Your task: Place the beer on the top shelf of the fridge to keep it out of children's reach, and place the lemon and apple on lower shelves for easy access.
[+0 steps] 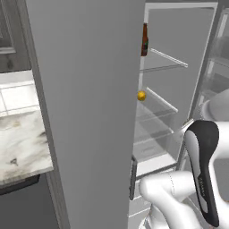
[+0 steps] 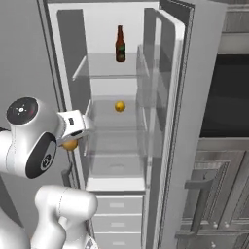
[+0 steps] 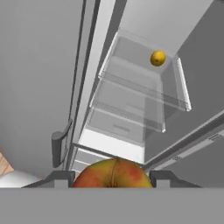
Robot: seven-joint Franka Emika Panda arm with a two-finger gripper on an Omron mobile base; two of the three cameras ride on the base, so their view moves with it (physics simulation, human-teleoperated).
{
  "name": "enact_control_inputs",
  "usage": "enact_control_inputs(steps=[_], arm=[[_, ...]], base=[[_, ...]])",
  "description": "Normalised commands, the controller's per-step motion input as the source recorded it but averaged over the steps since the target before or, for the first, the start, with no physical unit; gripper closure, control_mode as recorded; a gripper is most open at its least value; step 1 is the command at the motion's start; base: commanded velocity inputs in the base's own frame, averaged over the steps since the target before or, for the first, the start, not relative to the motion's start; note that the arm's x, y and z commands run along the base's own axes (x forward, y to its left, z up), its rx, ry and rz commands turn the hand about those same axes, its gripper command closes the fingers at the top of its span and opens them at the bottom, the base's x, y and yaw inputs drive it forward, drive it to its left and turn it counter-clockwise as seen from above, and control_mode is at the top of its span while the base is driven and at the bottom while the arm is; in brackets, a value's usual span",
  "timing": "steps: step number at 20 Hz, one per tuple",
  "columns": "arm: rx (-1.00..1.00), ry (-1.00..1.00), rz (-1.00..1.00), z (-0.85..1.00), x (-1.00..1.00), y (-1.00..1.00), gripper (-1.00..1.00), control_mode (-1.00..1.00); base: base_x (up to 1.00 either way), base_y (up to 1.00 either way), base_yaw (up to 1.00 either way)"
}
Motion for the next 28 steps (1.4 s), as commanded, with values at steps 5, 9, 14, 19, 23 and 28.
enact_control_inputs(steps=[5,9,14,19,23,28], arm=[[0.0,0.0,0.0,0.0,0.0,0.0,1.0,1.0],[0.0,0.0,0.0,0.0,0.0,0.0,1.0,1.0],[0.0,0.0,0.0,0.0,0.0,0.0,1.0,1.0],[0.0,0.0,0.0,0.0,0.0,0.0,1.0,1.0],[0.0,0.0,0.0,0.0,0.0,0.0,1.0,1.0],[0.0,0.0,0.0,0.0,0.0,0.0,1.0,1.0]], base=[[0.36,-0.38,0.26],[0.37,-0.17,0.24],[0.41,-0.2,0.25],[0.35,-0.33,0.25],[0.22,-0.39,0.22],[0.14,-0.39,0.19]])
